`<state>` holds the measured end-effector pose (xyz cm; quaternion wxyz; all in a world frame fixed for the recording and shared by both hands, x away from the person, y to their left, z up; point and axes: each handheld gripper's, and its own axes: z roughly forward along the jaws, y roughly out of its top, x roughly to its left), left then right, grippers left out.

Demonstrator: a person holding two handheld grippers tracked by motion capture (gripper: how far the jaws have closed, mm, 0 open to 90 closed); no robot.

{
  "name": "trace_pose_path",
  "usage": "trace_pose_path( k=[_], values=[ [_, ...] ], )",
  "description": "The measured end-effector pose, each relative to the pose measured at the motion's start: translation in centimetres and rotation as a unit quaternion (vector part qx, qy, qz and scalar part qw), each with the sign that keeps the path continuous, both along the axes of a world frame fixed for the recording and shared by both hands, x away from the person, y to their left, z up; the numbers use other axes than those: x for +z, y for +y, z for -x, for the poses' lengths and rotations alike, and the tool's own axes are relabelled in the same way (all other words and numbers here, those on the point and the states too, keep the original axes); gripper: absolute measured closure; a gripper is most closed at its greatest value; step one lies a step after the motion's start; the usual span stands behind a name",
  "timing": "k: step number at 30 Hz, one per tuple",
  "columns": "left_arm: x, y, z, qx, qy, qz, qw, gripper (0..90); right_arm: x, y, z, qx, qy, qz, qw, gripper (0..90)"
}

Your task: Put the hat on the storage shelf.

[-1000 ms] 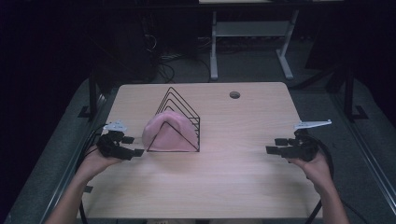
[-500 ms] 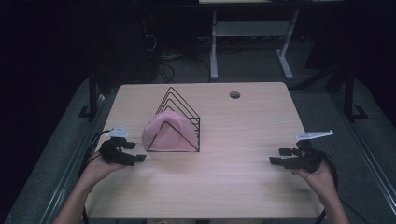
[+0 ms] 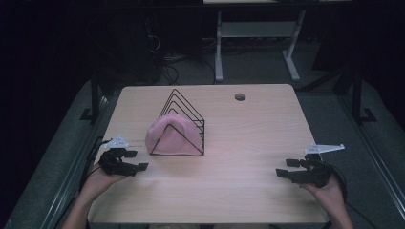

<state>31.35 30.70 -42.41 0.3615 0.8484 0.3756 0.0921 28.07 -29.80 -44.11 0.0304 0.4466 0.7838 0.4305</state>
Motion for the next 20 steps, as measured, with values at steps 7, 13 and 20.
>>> trace_pose_path(
  k=[7, 13, 20],
  values=[
    [-0.5, 0.1, 1.8, 0.01, -0.005, 0.014, 0.9998, 24.4, -0.4, 0.4, 1.7, -0.003, -0.013, -0.011, 0.9999, 26.4],
    [-1.3, -0.1, 2.5, 0.024, -0.009, 0.022, 0.9994, 24.4, -0.4, 1.2, 2.5, -0.003, -0.03, -0.011, 0.9995, 25.8],
    [-1.3, -0.1, 2.9, 0.036, -0.024, 0.04, 0.9983, 24.4, -0.4, 2.0, 2.9, -0.005, -0.047, 0.001, 0.9989, 25.7]
  ],
)
